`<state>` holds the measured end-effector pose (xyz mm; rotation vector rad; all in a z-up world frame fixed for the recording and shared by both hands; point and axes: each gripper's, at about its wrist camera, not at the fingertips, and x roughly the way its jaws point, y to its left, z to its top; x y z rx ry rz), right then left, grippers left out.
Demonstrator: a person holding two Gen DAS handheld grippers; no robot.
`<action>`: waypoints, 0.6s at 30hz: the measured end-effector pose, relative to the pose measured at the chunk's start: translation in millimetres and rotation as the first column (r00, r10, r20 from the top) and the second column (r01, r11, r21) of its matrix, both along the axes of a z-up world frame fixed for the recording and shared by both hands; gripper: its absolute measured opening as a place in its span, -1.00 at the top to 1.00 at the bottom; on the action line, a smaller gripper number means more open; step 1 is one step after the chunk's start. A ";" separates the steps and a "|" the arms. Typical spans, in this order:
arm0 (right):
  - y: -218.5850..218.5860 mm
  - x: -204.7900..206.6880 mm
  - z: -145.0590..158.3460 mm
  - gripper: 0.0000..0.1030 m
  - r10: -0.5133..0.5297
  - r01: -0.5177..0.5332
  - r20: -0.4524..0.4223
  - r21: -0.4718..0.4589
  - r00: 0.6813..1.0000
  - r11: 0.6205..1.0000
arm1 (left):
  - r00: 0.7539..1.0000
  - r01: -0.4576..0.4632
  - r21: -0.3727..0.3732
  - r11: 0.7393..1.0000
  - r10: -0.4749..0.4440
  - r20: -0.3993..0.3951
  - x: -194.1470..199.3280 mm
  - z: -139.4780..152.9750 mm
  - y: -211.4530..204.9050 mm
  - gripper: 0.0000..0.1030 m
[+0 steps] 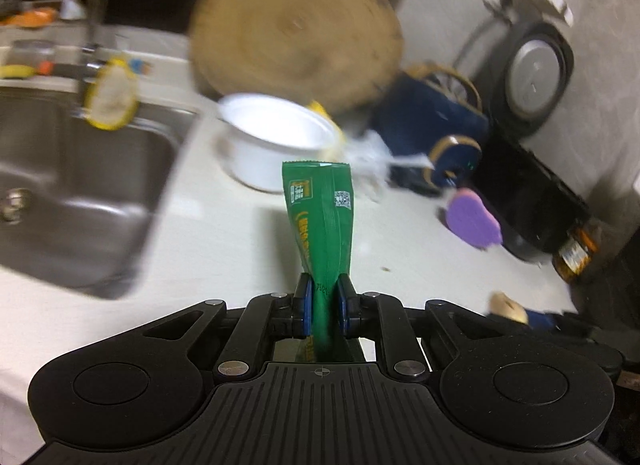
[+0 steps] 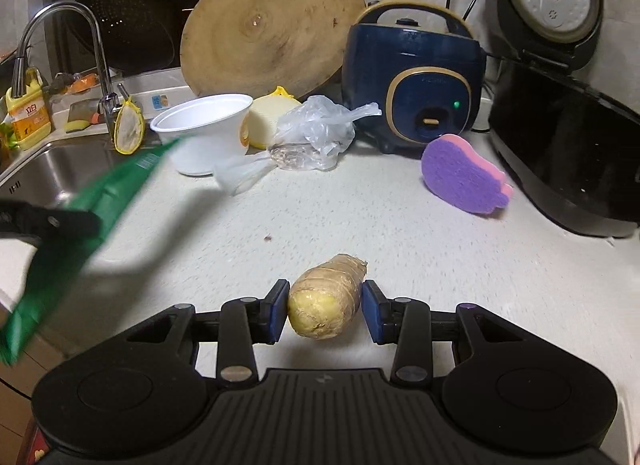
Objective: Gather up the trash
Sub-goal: 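Lower both grippers into the green-lined bin and open them to drop wrapper and ginger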
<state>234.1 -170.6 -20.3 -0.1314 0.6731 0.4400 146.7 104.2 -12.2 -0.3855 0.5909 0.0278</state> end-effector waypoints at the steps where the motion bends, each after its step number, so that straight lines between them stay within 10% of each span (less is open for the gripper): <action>1: 1.8 -9.3 2.0 0.25 0.004 -0.004 0.005 0.002 1.000 1.000 | 1.000 -0.025 0.000 1.000 0.025 0.005 -13.7 1.0 9.8 0.68; 12: 56.3 -112.3 -9.5 0.25 0.081 -0.082 -0.078 -0.011 0.994 0.997 | 0.971 -0.237 -0.024 0.971 0.237 -0.006 -158.6 -17.3 100.6 0.69; 18: 83.2 -163.3 -43.2 0.25 0.151 -0.167 -0.201 -0.066 0.968 0.984 | 0.952 -0.275 0.003 0.961 0.273 -0.140 -217.9 -51.5 129.2 0.69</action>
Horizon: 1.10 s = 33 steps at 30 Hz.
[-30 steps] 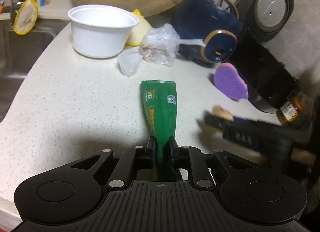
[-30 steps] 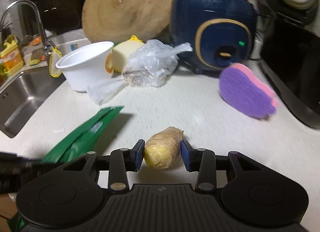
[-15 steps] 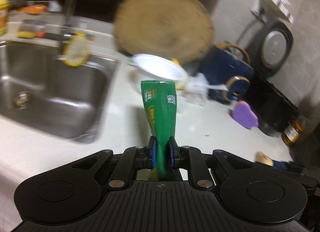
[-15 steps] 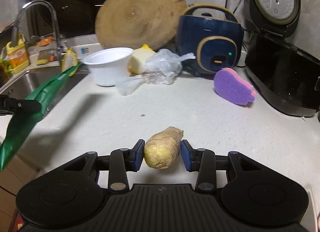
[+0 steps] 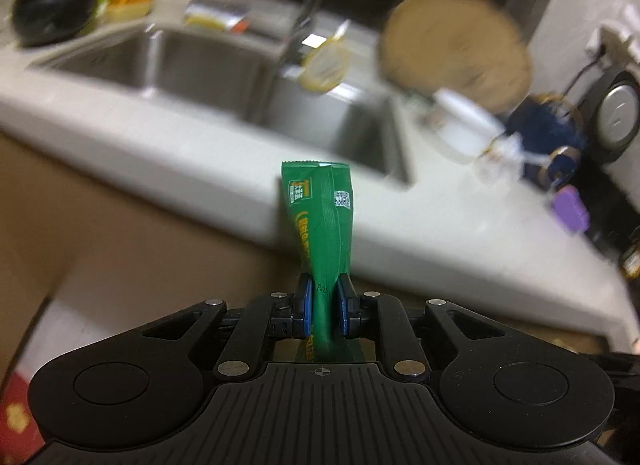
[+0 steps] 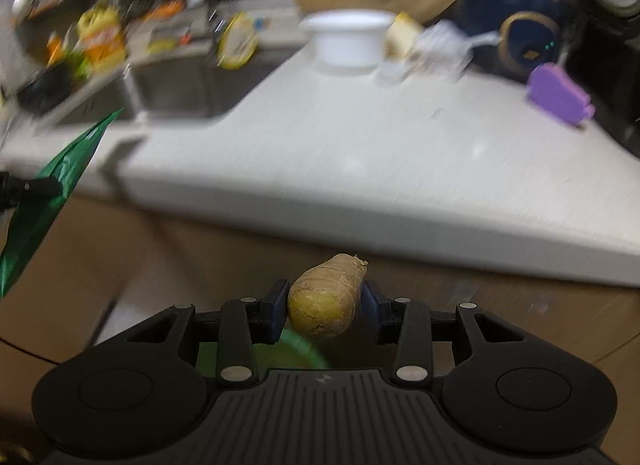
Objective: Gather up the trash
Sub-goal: 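Lower both grippers into the green-lined bin and open them to drop wrapper and ginger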
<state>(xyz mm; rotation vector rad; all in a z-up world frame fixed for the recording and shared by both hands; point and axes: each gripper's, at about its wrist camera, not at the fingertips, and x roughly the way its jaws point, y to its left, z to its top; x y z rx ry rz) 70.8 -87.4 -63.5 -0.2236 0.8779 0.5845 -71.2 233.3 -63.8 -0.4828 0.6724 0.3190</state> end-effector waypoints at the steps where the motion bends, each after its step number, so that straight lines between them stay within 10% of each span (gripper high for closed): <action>1: 1.3 -5.8 -6.1 0.25 0.007 -0.007 -0.012 -0.020 1.000 1.000 | 0.999 -0.020 -0.008 1.000 0.019 -0.030 -7.3 -8.8 4.2 0.69; 6: -4.2 -20.8 -44.7 0.25 0.021 -0.031 -0.116 -0.078 0.993 0.996 | 0.977 -0.064 -0.058 0.996 0.050 -0.207 -27.6 -65.0 4.1 0.70; 12: -11.0 -37.5 -117.2 0.25 0.019 -0.053 -0.287 -0.113 0.958 0.992 | 0.916 0.038 -0.230 0.972 -0.126 -0.380 -8.6 -160.3 -42.2 0.70; 23: -35.2 -53.9 -183.7 0.25 -0.041 -0.038 -0.404 -0.185 0.914 0.982 | 0.721 0.095 -0.385 0.918 -0.330 -0.610 72.3 -367.5 -84.2 0.63; 27: -36.2 -44.6 -192.5 0.25 -0.027 -0.056 -0.397 -0.196 0.918 0.979 | 0.725 0.064 -0.372 0.926 -0.299 -0.620 88.2 -406.1 -76.6 0.58; 33: 4.0 -33.2 -217.1 0.25 0.083 -0.167 -0.403 -0.178 0.911 0.970 | 0.813 0.048 -0.402 0.915 -0.269 -0.516 72.5 -367.9 -54.5 0.58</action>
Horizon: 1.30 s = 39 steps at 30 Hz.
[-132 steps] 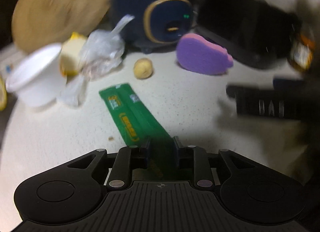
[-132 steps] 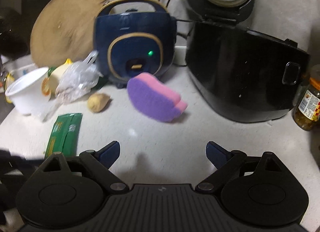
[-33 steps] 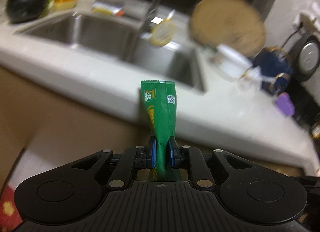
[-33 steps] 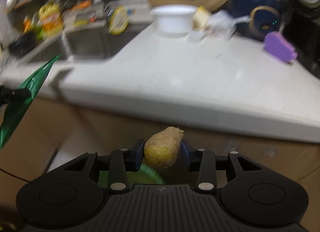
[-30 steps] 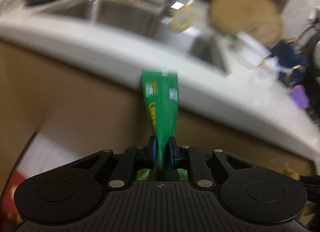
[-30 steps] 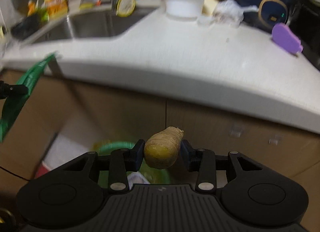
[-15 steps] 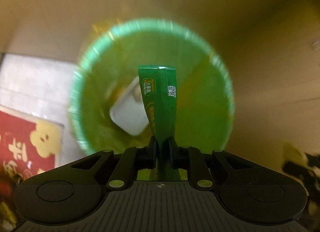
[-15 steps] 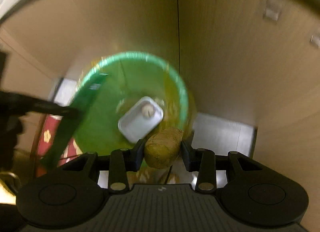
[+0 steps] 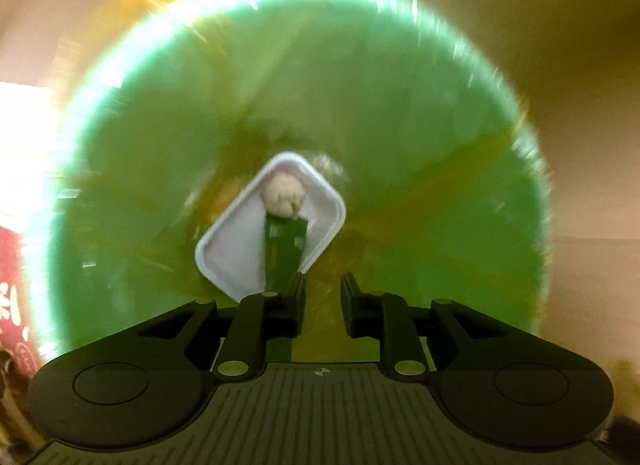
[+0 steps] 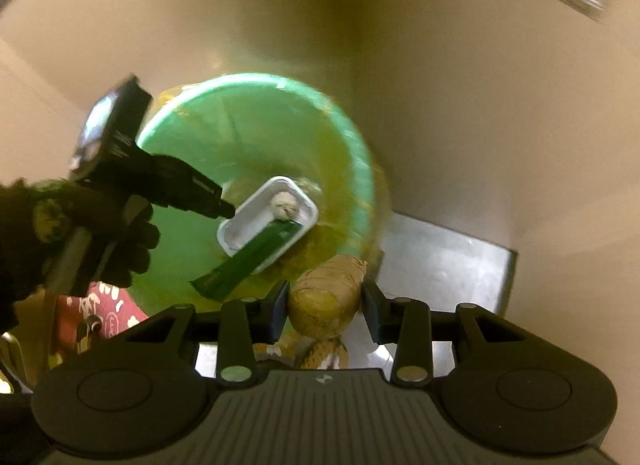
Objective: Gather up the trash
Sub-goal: 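Lower both grippers into the green-lined bin and open them to drop wrapper and ginger, then raise both open grippers out of the bin back over the counter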
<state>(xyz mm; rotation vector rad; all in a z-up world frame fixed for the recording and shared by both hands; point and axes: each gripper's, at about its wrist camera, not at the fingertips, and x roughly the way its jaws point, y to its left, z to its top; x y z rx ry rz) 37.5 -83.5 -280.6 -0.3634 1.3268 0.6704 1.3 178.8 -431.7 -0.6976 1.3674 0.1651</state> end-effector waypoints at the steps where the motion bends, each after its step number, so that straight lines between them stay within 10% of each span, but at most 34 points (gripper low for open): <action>1: 11.3 2.7 -7.9 0.25 0.022 -0.022 -0.008 0.005 1.000 1.000 | 1.000 -0.024 0.005 1.000 0.024 0.019 -7.0 10.5 5.0 0.58; 7: 91.7 7.0 -62.9 0.25 0.182 -0.182 0.002 0.022 0.983 0.983 | 0.971 -0.231 0.142 0.963 0.219 0.094 -54.1 73.0 38.2 0.58; 13: 140.3 25.4 -97.2 0.11 0.206 -0.198 -0.127 0.076 0.970 0.977 | 0.895 -0.439 0.127 0.890 0.420 0.149 -103.9 94.6 74.3 0.58; 19: 144.6 24.8 -65.3 0.01 0.218 -0.211 -0.089 0.074 0.972 0.975 | 0.853 -0.516 0.128 0.847 0.494 0.170 -121.4 111.4 86.2 0.58; 25: 90.1 19.3 23.7 0.01 0.192 -0.208 0.171 0.083 0.966 0.975 | 0.877 -0.451 0.152 0.879 0.405 0.259 -105.0 165.0 78.5 0.58; 31: 10.0 22.9 100.4 0.05 0.086 -0.116 0.476 0.034 0.875 0.993 | 0.879 -0.378 0.187 0.906 0.289 0.379 -80.9 235.7 54.2 0.58; 39: -40.2 39.5 188.1 0.05 -0.004 -0.044 0.775 0.041 0.632 0.998 | 0.815 -0.293 0.303 0.907 0.071 0.576 -36.2 322.9 32.8 0.58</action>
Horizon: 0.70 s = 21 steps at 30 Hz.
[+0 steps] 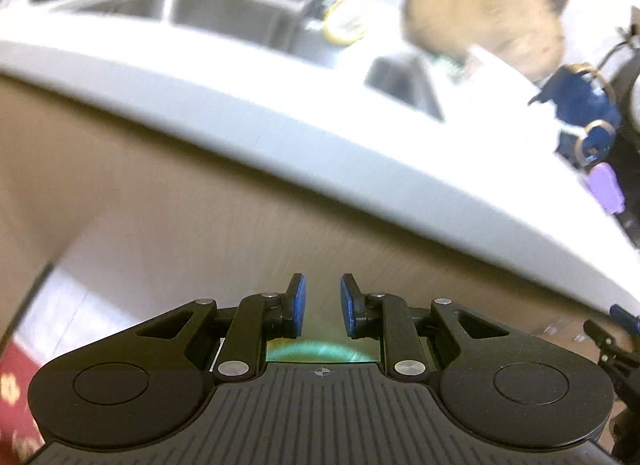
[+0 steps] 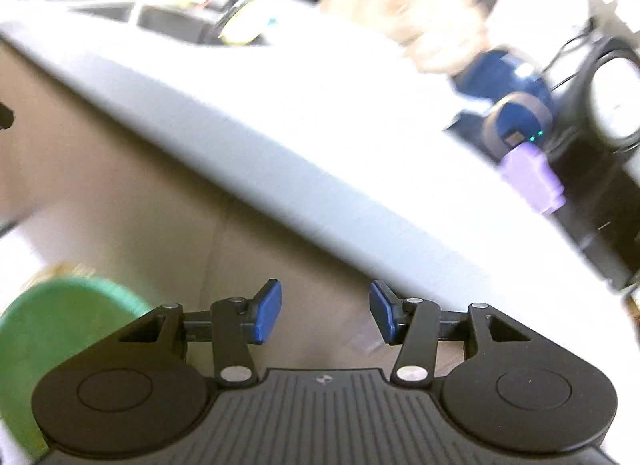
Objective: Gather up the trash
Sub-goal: 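Raise both open grippers out of the bin back over the counter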
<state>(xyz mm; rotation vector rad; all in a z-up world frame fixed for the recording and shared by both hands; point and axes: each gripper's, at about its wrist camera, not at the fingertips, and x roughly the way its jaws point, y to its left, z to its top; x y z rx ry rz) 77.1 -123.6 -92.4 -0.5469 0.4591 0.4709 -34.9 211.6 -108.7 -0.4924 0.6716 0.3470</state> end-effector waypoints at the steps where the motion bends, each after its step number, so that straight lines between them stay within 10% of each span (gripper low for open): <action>1: 1.0 1.9 8.5 0.05 -0.007 0.007 0.022 0.018 1.000 1.000 | 0.999 0.009 0.013 1.000 -0.010 0.031 2.4 12.2 -1.6 0.58; 13: 30.0 35.3 87.8 0.05 -0.085 0.059 0.186 0.141 0.979 0.988 | 0.946 0.138 0.067 0.988 -0.151 0.287 69.4 104.2 -15.1 0.58; 21: 16.1 131.1 153.8 0.04 -0.154 0.125 0.064 0.322 0.986 0.938 | 0.896 0.206 0.096 0.974 -0.227 0.381 128.9 157.0 -37.4 0.58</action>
